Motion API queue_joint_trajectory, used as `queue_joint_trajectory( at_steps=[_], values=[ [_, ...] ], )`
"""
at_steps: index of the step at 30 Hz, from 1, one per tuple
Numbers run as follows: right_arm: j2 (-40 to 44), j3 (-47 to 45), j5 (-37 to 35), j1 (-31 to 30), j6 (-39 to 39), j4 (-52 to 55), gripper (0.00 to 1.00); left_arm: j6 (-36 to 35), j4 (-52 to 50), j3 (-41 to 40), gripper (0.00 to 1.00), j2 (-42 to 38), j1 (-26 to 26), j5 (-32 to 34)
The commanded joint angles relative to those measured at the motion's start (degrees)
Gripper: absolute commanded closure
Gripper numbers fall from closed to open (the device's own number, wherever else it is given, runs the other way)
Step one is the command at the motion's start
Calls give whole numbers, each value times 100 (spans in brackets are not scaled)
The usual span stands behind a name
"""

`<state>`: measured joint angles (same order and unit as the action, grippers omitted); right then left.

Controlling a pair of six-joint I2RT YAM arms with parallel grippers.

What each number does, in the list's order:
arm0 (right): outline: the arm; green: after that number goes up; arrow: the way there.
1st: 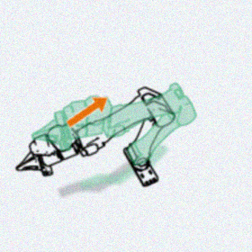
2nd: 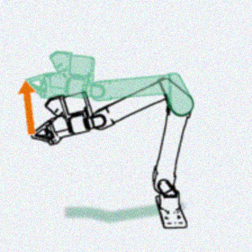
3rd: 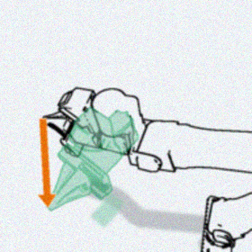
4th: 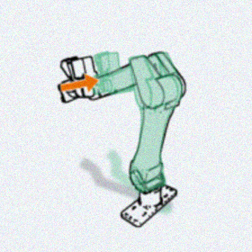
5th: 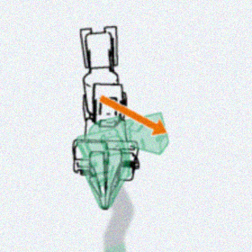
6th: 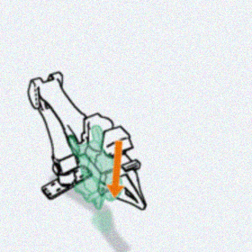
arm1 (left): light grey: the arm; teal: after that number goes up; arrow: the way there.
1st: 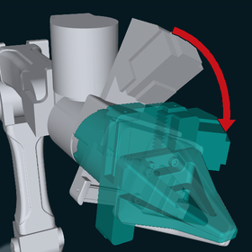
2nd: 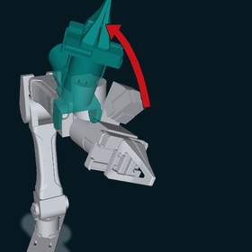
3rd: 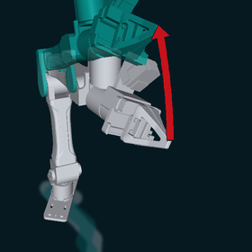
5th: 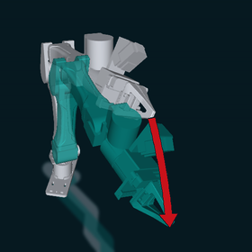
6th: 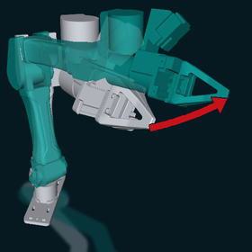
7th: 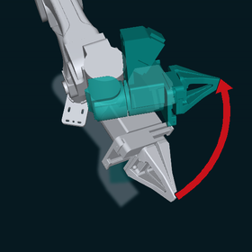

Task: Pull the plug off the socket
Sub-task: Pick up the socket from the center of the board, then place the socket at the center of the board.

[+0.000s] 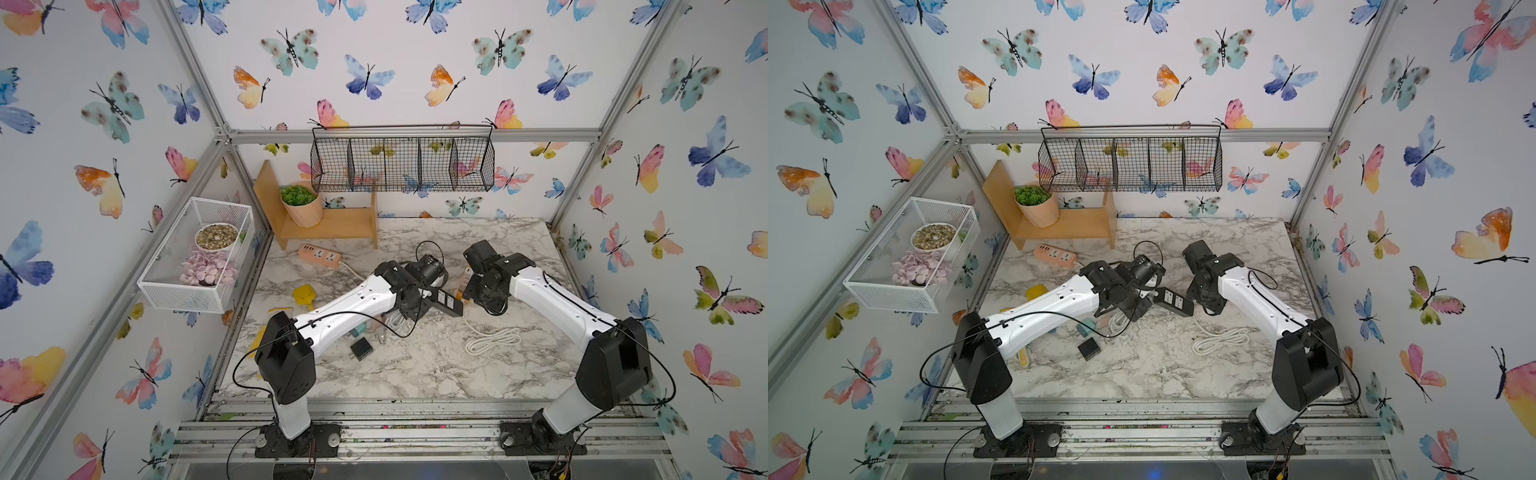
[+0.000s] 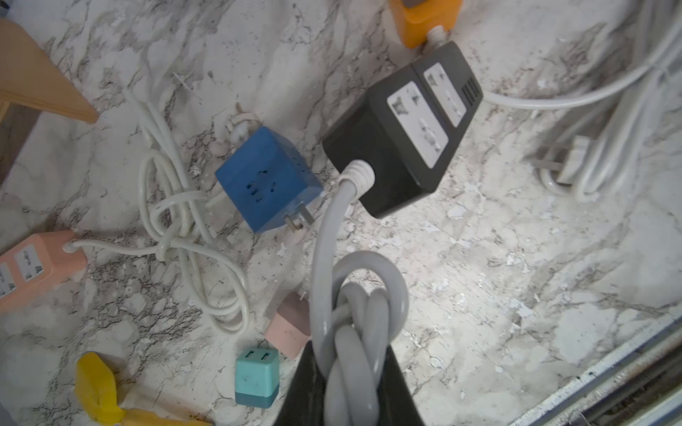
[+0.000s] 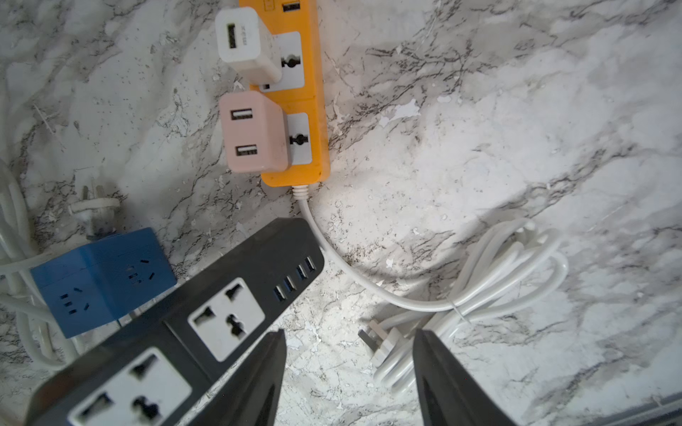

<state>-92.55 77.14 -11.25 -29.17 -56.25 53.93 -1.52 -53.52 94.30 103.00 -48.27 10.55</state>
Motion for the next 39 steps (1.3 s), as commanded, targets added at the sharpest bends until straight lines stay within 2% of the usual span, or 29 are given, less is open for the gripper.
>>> queue_joint_trajectory(
  at_steps=[1, 6, 9, 12, 15, 20, 28, 33, 37, 39],
  values=[
    [140, 39, -204, 36, -75, 66, 39, -137, -112, 467, 100, 212, 252, 490],
    [151, 7, -174, 34, -57, 51, 39, -352, 997, 769, 100, 695, 327, 1054],
    [140, 46, -151, 32, -27, 117, 39, -307, 998, 1367, 100, 1102, 720, 1045],
    [183, -27, -150, 34, -40, 96, 39, -263, 1062, 1501, 100, 1433, 1141, 895],
    [212, -102, -108, 34, -1, -11, 39, -366, 1137, 1448, 100, 1553, 1361, 862],
    [73, -138, -158, 34, 184, -14, 39, -578, 1522, 958, 100, 1576, 1428, 1072],
    [44, -239, -202, 41, 298, -37, 38, -646, 1796, 406, 100, 1592, 1608, 1008],
    [34, -261, -194, 40, 278, -49, 39, -686, 1784, 218, 88, 1586, 1611, 893],
    [40, -261, -176, 43, 255, -42, 39, -678, 1719, 138, 66, 1581, 1616, 897],
    [53, -279, -176, 43, 246, -45, 39, -642, 1713, 81, 62, 1549, 1617, 888]
  ],
)
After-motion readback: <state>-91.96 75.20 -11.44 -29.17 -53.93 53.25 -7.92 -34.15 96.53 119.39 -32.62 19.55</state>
